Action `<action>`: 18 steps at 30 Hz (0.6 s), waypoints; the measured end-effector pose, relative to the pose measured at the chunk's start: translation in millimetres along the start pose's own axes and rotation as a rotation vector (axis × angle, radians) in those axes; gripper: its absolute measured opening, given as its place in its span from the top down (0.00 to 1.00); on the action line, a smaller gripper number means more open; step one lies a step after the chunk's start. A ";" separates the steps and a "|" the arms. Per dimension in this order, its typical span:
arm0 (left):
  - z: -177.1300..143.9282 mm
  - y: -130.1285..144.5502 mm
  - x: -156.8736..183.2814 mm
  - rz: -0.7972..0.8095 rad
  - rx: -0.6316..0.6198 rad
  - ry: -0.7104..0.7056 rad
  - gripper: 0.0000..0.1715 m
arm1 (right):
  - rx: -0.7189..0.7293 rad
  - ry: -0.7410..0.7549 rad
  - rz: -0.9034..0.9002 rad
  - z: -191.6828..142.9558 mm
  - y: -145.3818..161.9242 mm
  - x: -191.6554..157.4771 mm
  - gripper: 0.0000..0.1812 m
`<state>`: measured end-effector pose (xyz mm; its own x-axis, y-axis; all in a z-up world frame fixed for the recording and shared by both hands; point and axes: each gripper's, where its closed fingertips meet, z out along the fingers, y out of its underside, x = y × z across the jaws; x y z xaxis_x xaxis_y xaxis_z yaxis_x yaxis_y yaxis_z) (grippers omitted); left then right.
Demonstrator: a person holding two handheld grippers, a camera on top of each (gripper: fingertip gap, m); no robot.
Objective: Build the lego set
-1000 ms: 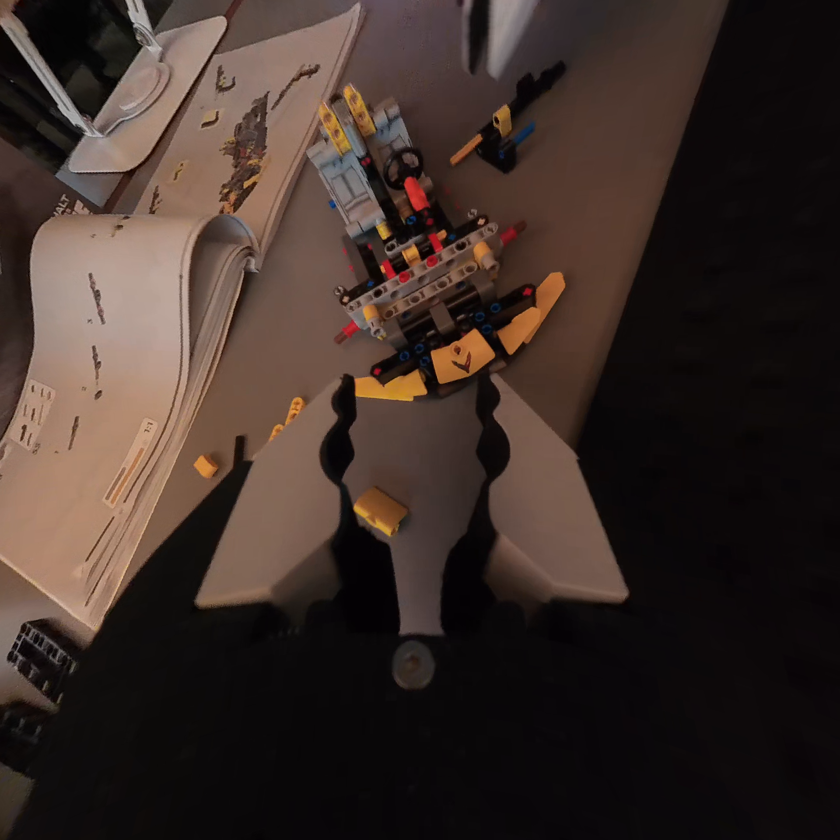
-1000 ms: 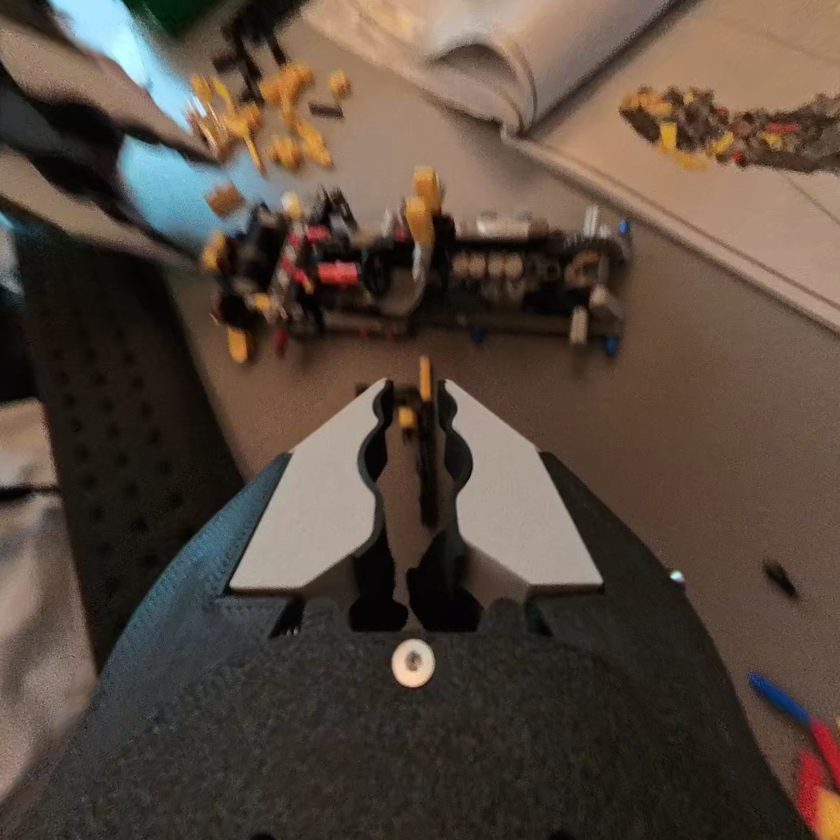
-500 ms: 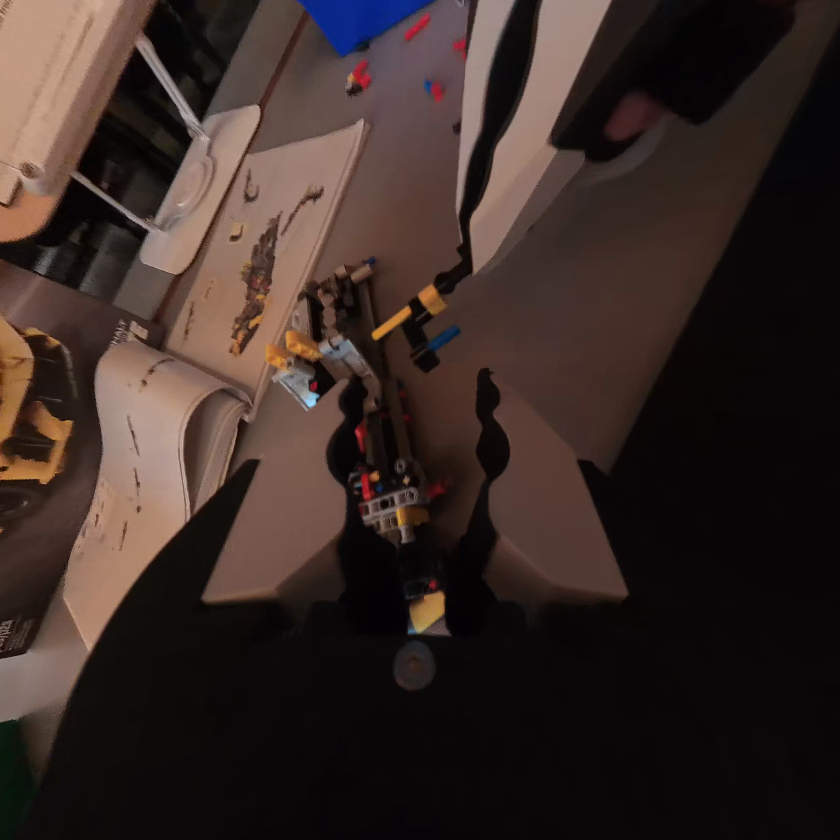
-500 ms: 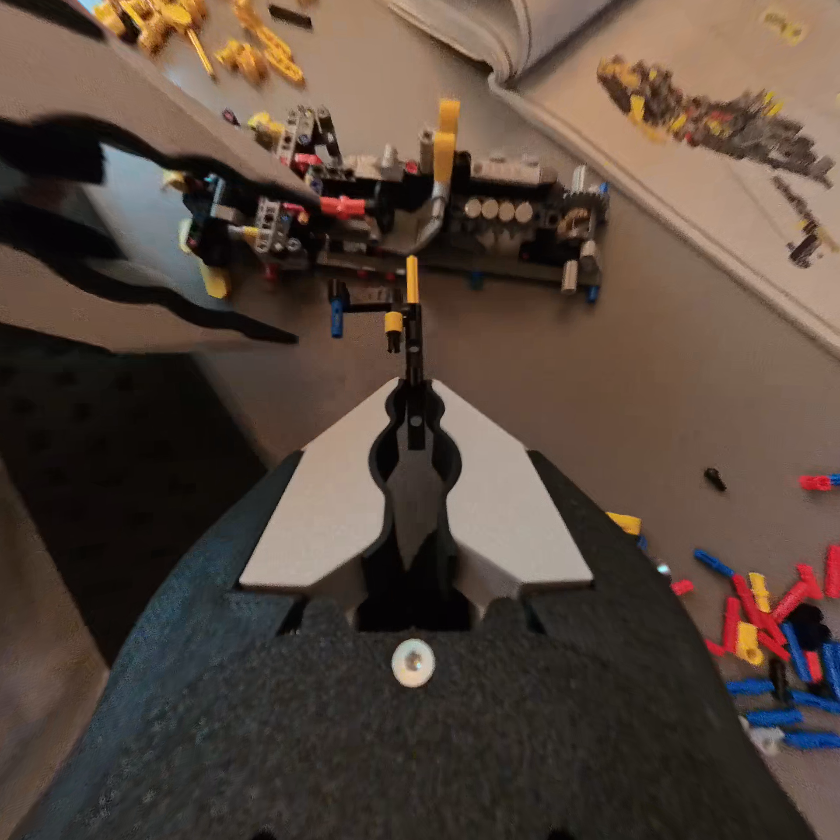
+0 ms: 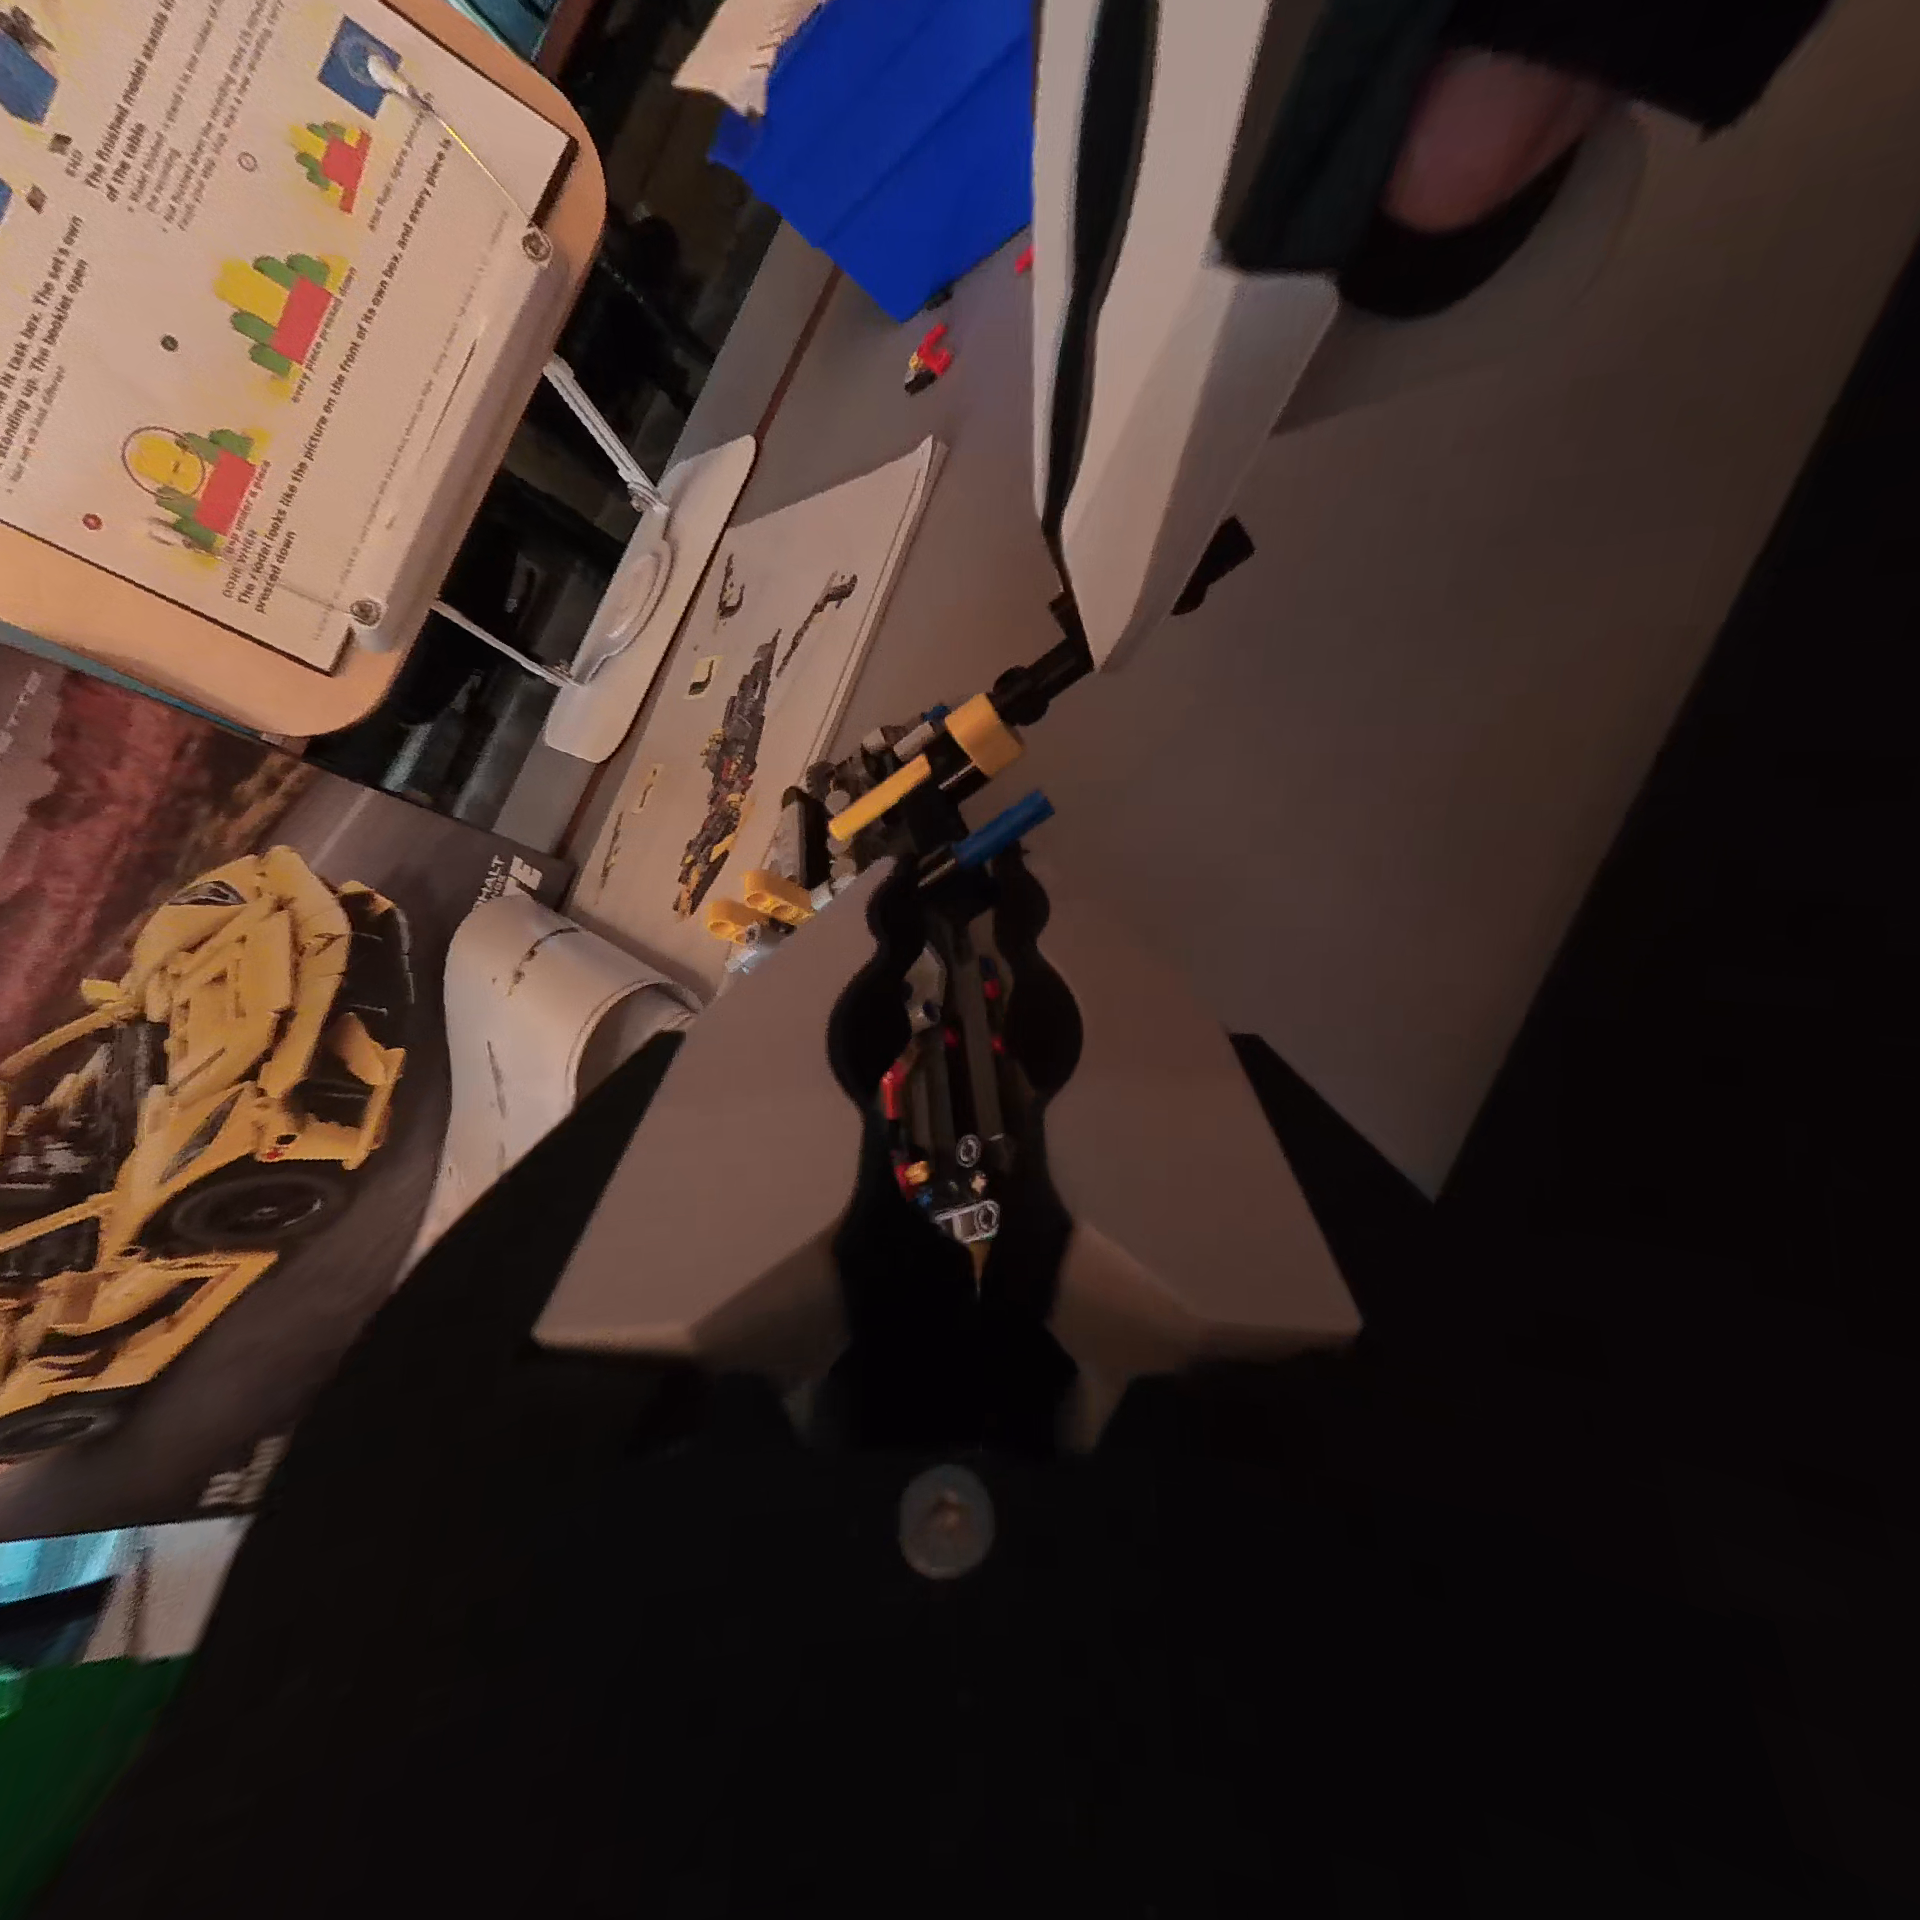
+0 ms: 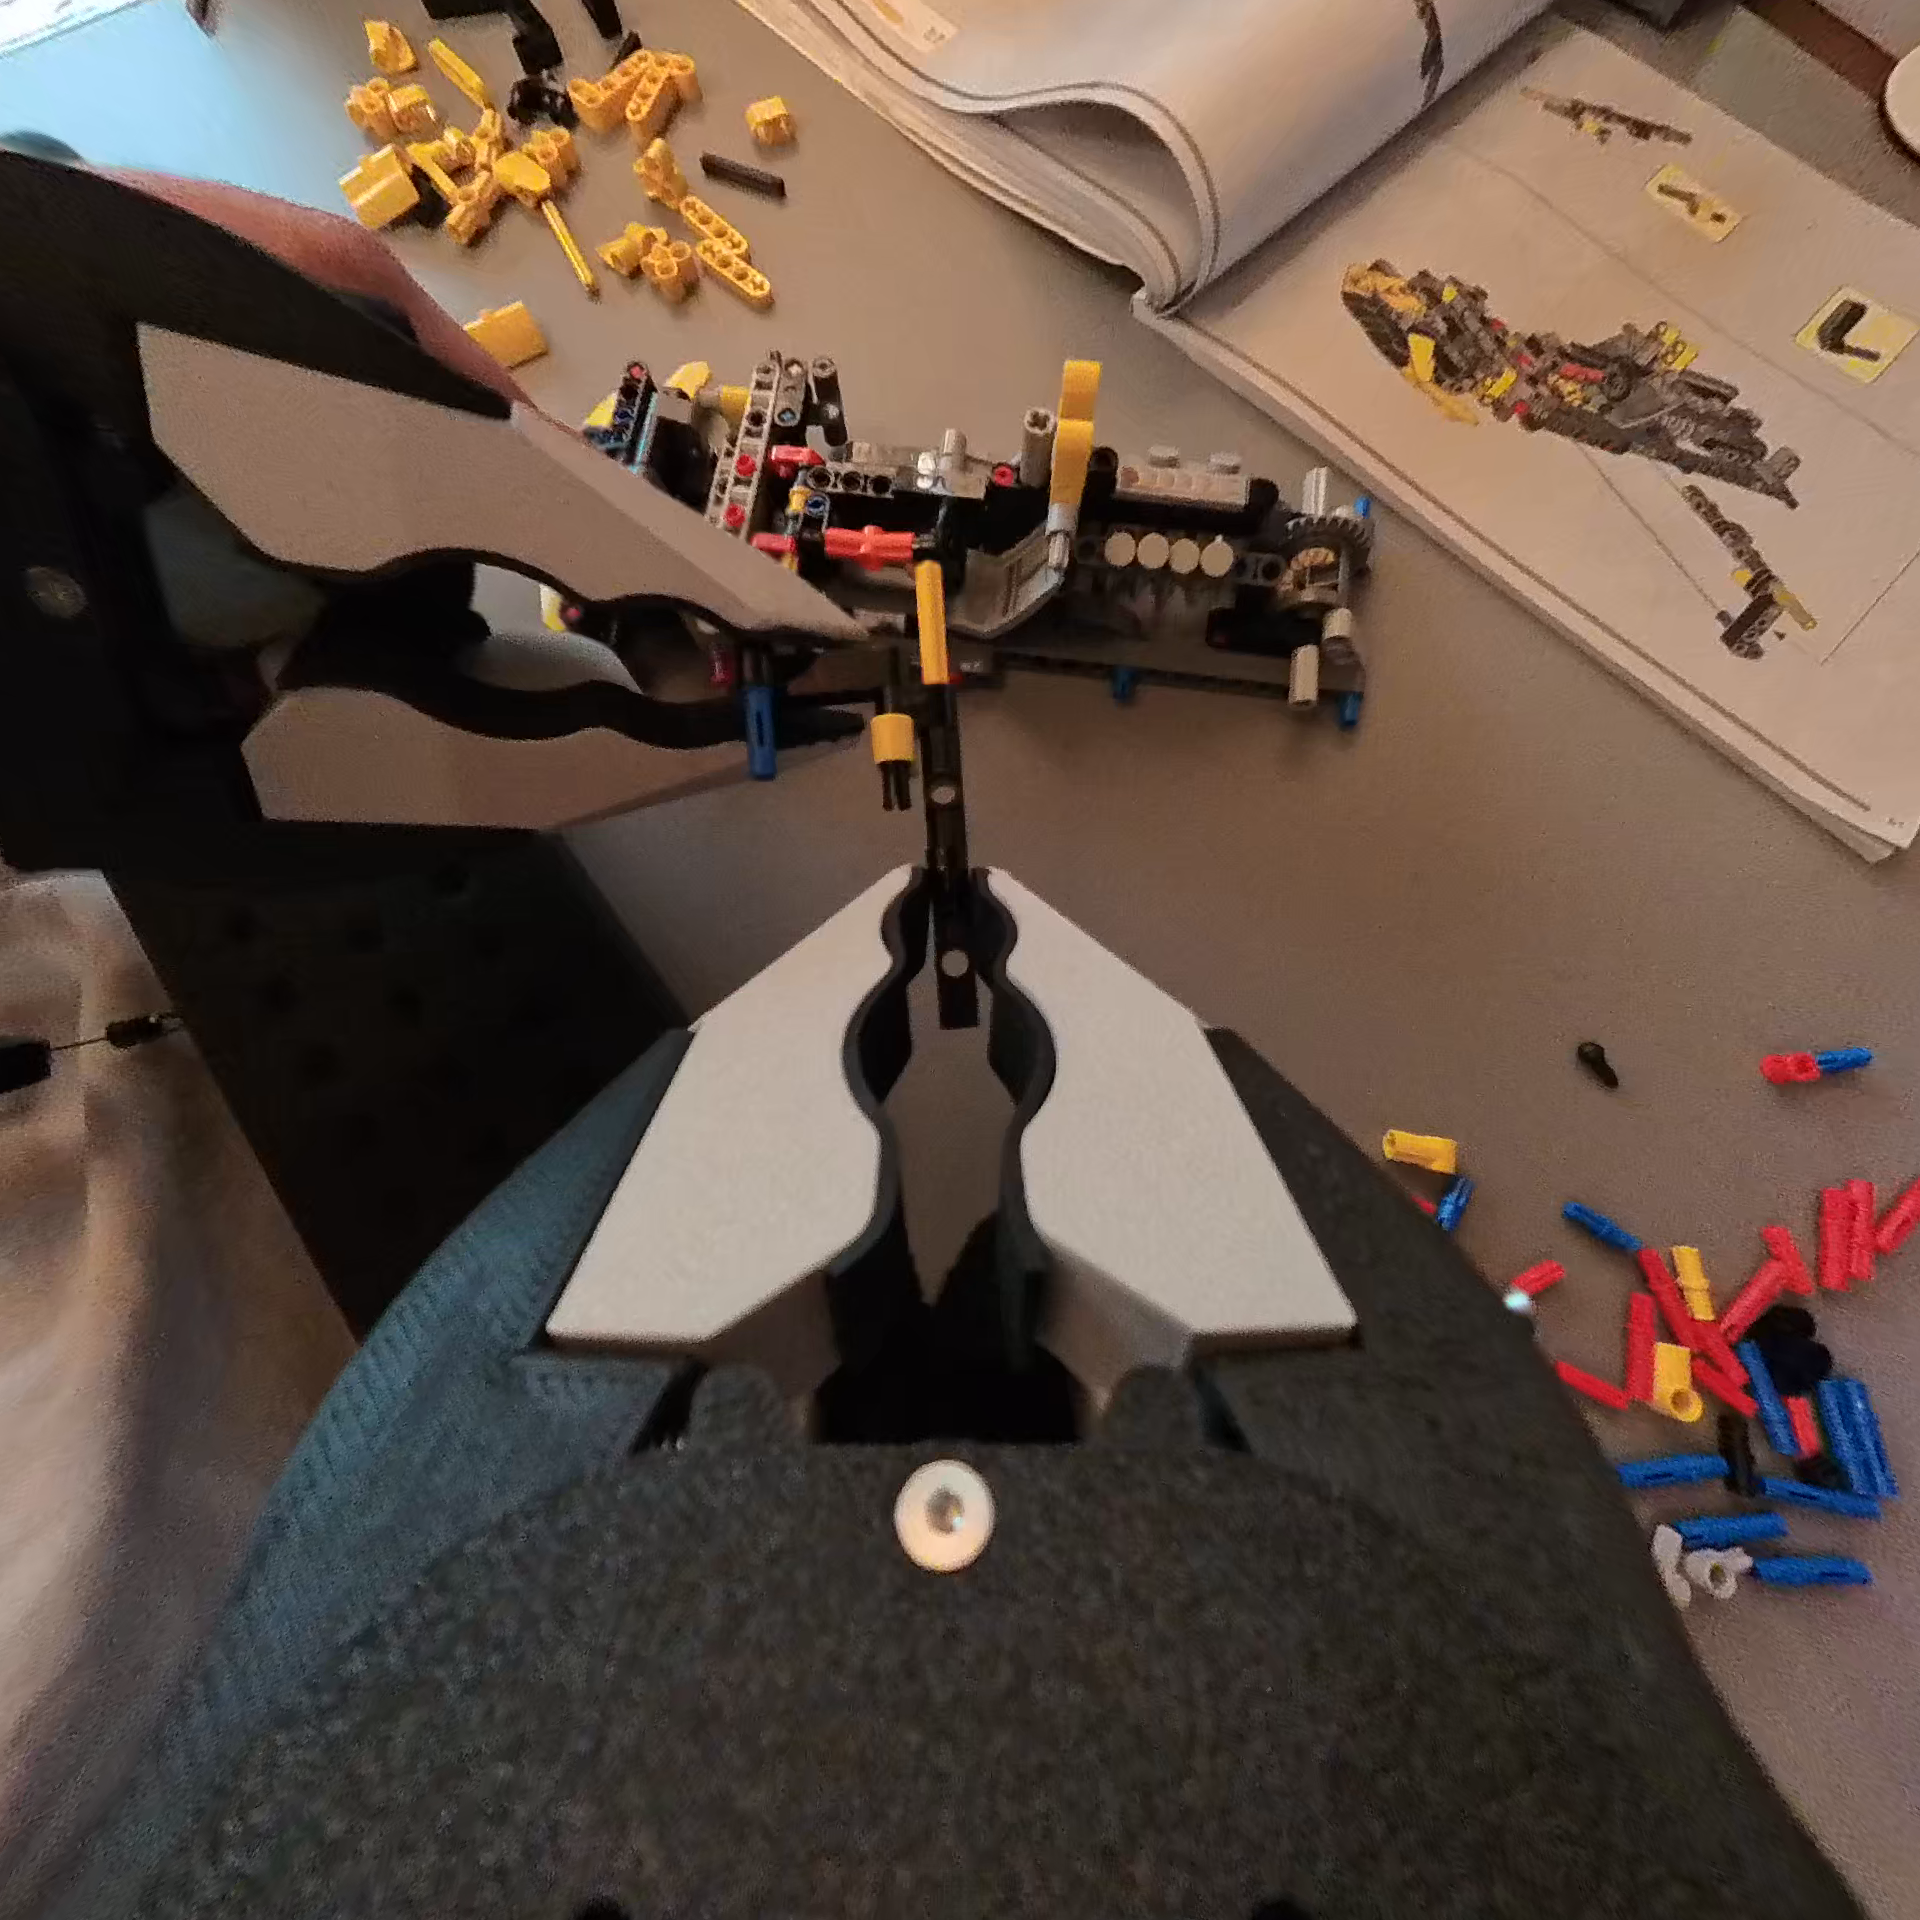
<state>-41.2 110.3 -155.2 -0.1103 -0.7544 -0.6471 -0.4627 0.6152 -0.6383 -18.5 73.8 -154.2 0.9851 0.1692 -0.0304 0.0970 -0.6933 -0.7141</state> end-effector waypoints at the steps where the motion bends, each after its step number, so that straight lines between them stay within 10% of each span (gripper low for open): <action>1: -0.2 0.3 -0.2 -0.036 0.012 0.020 0.95 | 0.008 -0.002 -0.002 -0.2 -1.7 -0.3 0.97; 6: -4.8 -2.0 -9.1 -0.377 0.145 0.169 0.95 | 0.166 -0.088 -0.019 -11.8 -24.8 -7.9 0.87; 10: -21.3 -17.2 -19.1 -0.754 0.346 0.429 0.95 | 0.601 -0.269 -0.028 -71.4 -78.0 -19.6 0.78; 18: -105.7 -69.7 -56.8 -1.362 0.953 1.286 0.96 | 0.861 -0.660 0.075 -84.2 -101.4 -40.5 0.75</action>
<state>-95.7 86.0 -29.9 -0.7668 -0.1611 0.6213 -0.3154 -0.7485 -0.5833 -56.3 78.3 -21.6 0.6891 0.6683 -0.2804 -0.3454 -0.0374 -0.9377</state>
